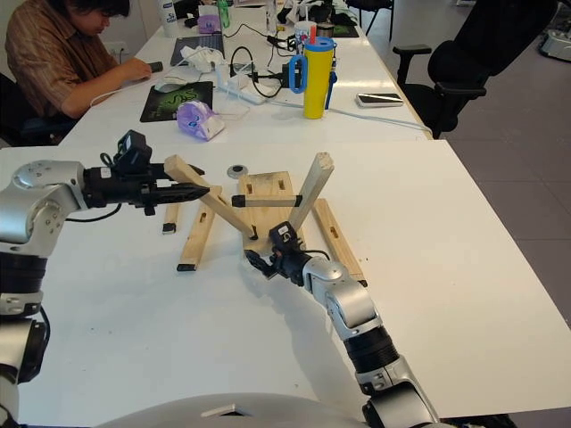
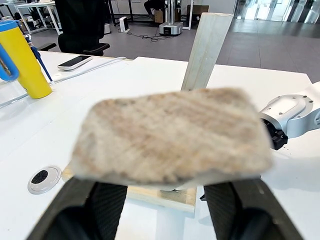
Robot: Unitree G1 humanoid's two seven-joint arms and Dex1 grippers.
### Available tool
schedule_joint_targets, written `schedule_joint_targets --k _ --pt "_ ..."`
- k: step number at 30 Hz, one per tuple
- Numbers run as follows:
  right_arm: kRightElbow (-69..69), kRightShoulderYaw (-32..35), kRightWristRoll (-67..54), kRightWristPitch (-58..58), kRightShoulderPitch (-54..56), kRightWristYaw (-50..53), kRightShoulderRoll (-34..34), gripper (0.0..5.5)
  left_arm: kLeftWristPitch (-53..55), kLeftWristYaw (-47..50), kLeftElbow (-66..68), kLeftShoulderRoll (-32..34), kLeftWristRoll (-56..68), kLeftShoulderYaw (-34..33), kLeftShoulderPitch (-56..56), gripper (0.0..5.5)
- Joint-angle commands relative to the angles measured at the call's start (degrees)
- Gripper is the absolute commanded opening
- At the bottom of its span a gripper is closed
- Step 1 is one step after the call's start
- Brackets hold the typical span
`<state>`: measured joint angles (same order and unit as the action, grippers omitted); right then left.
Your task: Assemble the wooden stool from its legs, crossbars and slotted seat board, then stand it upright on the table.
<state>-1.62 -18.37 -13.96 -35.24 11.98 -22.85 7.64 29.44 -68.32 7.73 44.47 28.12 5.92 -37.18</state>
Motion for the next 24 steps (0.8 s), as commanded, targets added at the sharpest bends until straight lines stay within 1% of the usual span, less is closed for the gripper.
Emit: schedule_joint_targets --k 1,4,10,15,24 --pt "3.34 -1.51 0.52 -5.54 -3.23 -0.51 0.43 3.94 0.09 -1.49 2.94 0.79 -6.57 5.02 -2.29 2.06" --pt "3.33 -1.40 0.56 -5.85 -3.27 -0.28 0.09 3.94 -1.32 -3.21 3.80 -0.71 -8.43 8.34 -2.13 2.06" --pt "3.31 -1.55 0.72 -6.75 -2.96 -0.45 0.08 3.94 -1.73 -5.02 4.30 -0.53 -9.29 10.04 -1.49 2.06" --pt "3.73 -1.51 0.87 -6.87 -2.57 -0.64 0.04 3.94 -0.72 -9.75 8.01 0.93 -9.76 10.75 -5.12 2.06" --pt "3.87 -1.73 0.91 -6.89 -2.49 -0.37 -0.69 3.94 -5.24 -15.97 16.21 0.50 -15.10 12.54 -12.66 2.06"
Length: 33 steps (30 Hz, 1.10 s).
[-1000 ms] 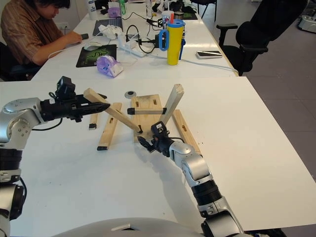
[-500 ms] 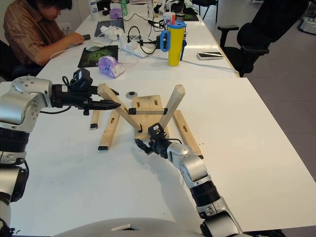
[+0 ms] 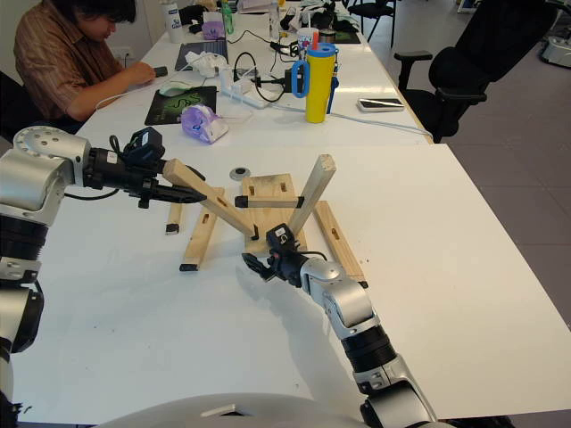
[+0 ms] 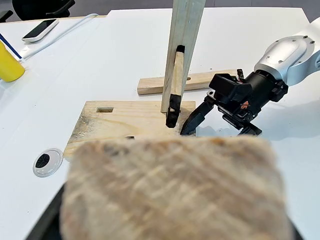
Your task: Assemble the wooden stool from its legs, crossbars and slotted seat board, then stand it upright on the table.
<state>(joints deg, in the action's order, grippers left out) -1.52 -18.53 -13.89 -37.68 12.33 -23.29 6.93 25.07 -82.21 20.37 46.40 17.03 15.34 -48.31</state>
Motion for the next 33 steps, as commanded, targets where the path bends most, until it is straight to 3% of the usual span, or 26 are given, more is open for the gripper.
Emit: schedule_joint_targets --k 1,23,33 --pt "3.74 -1.59 0.93 -4.41 -2.89 0.15 0.03 3.94 -1.11 -2.57 4.18 -1.51 -4.32 3.09 -2.25 2.06" --pt "10.38 -1.99 1.66 3.15 2.24 -1.06 -6.70 3.94 0.87 -3.61 5.13 -8.03 -5.51 0.63 -5.37 2.06" --pt "12.94 0.42 1.60 1.67 1.92 -1.38 -7.26 3.94 5.69 1.18 -2.85 -12.09 -1.42 -3.64 3.37 2.06"
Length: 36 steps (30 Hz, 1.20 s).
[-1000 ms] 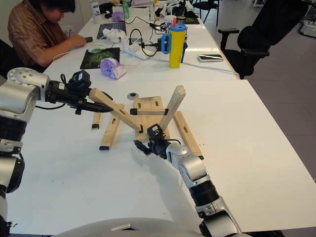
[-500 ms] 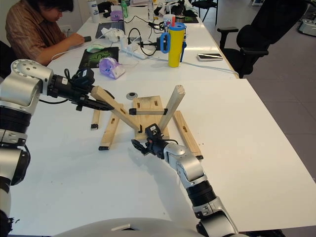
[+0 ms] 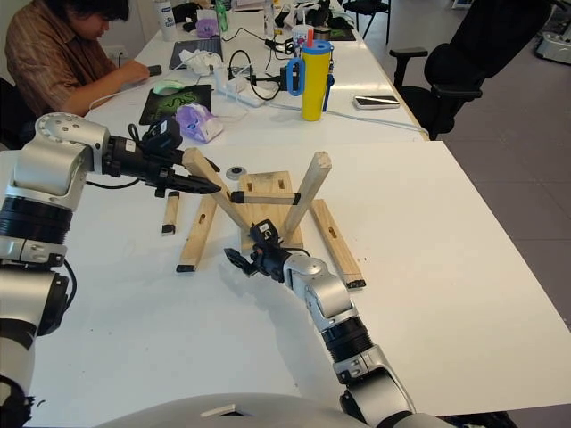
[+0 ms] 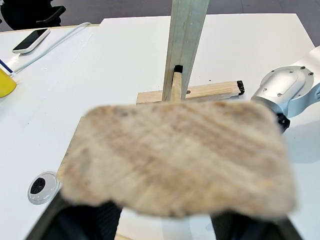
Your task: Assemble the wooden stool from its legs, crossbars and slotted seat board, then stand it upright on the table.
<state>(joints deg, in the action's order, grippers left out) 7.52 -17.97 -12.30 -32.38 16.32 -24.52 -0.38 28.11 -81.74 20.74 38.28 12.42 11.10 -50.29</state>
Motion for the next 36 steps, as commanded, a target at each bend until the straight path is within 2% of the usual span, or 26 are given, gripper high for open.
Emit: schedule_joint_targets --k 1,9,13,17,19,22,26,28,32,34,36 --pt "3.87 0.01 0.01 -3.83 -2.20 -0.22 0.08 3.94 2.94 1.37 -3.55 -4.24 3.61 0.12 6.31 2.06" --pt "3.61 0.06 0.47 -3.79 -2.79 -1.19 0.43 3.94 -0.22 8.22 -2.34 -8.21 6.55 -5.50 11.47 2.06" --pt "-7.47 5.67 -6.93 1.42 -6.29 -3.30 -2.00 3.34 -2.01 10.33 -1.70 -9.20 7.20 -6.85 15.16 2.06" --pt "-20.24 9.48 -11.70 1.62 -8.30 -1.45 -2.58 2.74 -2.86 10.65 -2.05 -8.60 7.66 -6.89 16.68 2.06" --pt "-25.78 11.21 -12.20 2.05 -7.59 0.94 -2.54 2.38 -3.16 10.62 -2.63 -8.15 7.63 -6.59 16.92 2.06" --pt "-29.94 9.94 -7.14 3.78 -3.68 4.47 -1.10 1.93 -3.32 10.78 -3.72 -7.66 7.71 -6.12 17.28 2.06" --pt "-28.72 7.08 1.07 8.04 1.58 9.59 -1.05 1.28 -3.88 11.10 -3.91 -7.65 7.11 -5.12 17.14 2.06" --pt "-24.06 3.41 6.42 10.17 2.11 10.60 0.35 0.96 -4.14 11.12 -3.79 -7.74 7.07 -4.77 16.94 2.06" --pt "-6.09 -1.31 13.86 2.91 -1.65 14.39 2.40 0.27 -4.27 11.05 -4.06 -8.12 7.16 -3.83 16.08 2.06" --pt "-4.43 -2.76 14.69 0.68 -3.10 13.65 3.23 0.01 -4.76 10.60 -3.83 -7.99 6.98 -3.20 15.64 2.06" --pt "-6.40 -1.73 13.14 2.87 -3.77 12.78 2.63 0.01 -5.41 10.28 -3.59 -7.76 6.73 -2.92 15.25 2.06"
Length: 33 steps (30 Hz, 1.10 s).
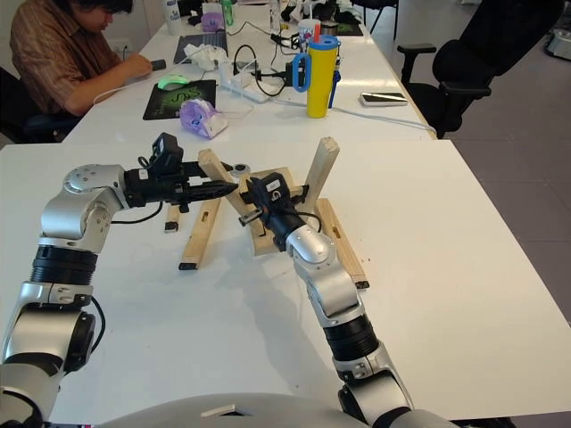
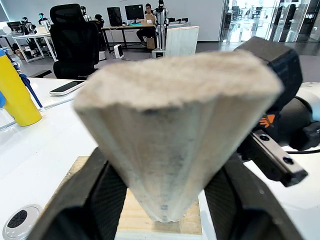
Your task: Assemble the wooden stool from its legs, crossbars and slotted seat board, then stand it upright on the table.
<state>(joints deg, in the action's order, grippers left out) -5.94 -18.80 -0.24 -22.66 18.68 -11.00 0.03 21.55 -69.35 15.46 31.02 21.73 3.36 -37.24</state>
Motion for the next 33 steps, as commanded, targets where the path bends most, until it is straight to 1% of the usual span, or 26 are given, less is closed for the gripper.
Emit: schedule_joint_targets --k 1,4,6,8,10,13,16,21,24,26,30,33 --pt "5.29 0.29 -0.30 -4.12 -6.31 -1.09 1.70 0.01 0.59 -2.37 2.18 -0.46 -2.82 5.05 1.77 2.06" --pt "-4.18 6.94 -7.36 5.49 -7.44 -1.98 -0.88 0.01 -0.96 -3.36 4.33 -0.25 -3.62 5.94 -0.32 2.06" --pt "-11.21 9.58 -8.71 9.17 -9.37 -2.69 0.68 0.01 -1.69 -4.91 5.95 0.56 -4.16 6.55 -2.27 2.06" --pt "-15.93 10.19 -8.43 10.12 -12.78 -4.55 3.83 0.01 -2.06 -7.09 7.57 1.60 -4.59 7.12 -4.60 2.06" --pt "-16.66 8.53 -8.10 9.87 -16.34 -7.34 6.72 0.01 -2.10 -9.32 9.11 2.60 -4.75 7.46 -6.86 2.06" --pt "-12.20 5.35 -6.89 10.77 -19.51 -9.63 8.41 0.01 -2.90 -12.65 12.10 3.78 -6.06 8.78 -10.31 2.06" --pt "-7.39 3.59 -5.72 12.32 -20.10 -9.64 7.62 0.01 -4.26 -14.75 15.34 3.25 -7.79 10.44 -13.01 2.06" --pt "4.89 3.59 -2.65 13.30 -14.46 -4.79 3.45 0.01 -6.47 -14.39 16.79 0.94 -8.83 11.65 -11.36 2.06" --pt "10.97 1.96 -0.93 9.63 -12.59 -4.25 2.23 0.01 -7.48 -12.35 17.32 -0.50 -8.22 10.63 -9.08 2.06" --pt "13.61 -0.31 1.11 5.12 -12.35 -4.67 2.78 0.01 -8.00 -9.96 17.48 -1.74 -7.38 9.02 -7.23 2.06" --pt "14.68 -2.21 2.89 -3.58 -12.74 -5.17 3.63 0.01 -7.67 -4.33 15.55 -4.71 -3.27 3.97 -1.93 2.06" --pt "15.54 -2.14 2.68 -6.76 -12.32 -5.82 3.59 0.01 -7.62 -1.19 12.38 -6.83 -1.50 2.59 2.66 2.06"
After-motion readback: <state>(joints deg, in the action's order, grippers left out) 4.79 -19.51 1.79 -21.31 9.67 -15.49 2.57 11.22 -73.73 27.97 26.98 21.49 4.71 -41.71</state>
